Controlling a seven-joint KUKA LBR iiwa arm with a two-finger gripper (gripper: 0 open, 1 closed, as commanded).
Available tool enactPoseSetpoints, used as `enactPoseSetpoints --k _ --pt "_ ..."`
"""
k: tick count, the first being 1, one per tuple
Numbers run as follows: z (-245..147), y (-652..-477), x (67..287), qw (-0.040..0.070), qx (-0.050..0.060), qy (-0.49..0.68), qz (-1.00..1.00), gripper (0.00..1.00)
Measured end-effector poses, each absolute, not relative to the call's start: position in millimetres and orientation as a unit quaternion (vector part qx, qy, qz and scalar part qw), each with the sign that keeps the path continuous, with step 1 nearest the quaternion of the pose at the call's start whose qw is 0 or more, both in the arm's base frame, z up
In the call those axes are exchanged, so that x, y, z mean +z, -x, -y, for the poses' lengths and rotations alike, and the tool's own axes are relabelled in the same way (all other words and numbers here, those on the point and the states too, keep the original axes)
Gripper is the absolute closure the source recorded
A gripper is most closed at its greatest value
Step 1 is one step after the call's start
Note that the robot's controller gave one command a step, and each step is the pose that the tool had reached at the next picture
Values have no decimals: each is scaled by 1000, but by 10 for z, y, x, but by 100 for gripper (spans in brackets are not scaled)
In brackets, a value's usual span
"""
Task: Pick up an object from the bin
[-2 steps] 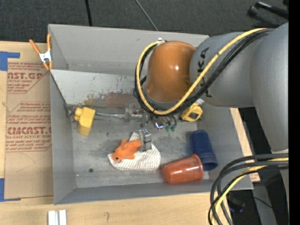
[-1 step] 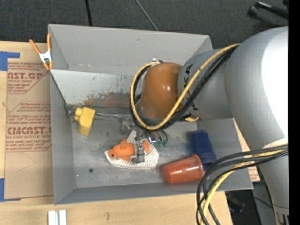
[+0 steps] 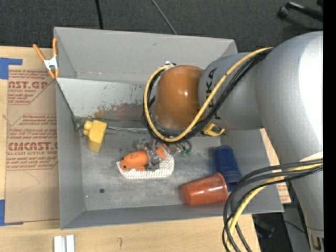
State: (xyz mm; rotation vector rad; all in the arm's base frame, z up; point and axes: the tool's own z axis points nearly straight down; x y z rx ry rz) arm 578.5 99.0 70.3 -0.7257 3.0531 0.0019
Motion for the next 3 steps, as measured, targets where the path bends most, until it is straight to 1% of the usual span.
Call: enactPoseSetpoints --k 1,2,3 --pt "-990 -5785 703 2 1 231 -973 100" --pt "-988 -5767 749 -1 1 231 -973 100" --pt "-986 -5754 942 -4 1 232 -973 100"
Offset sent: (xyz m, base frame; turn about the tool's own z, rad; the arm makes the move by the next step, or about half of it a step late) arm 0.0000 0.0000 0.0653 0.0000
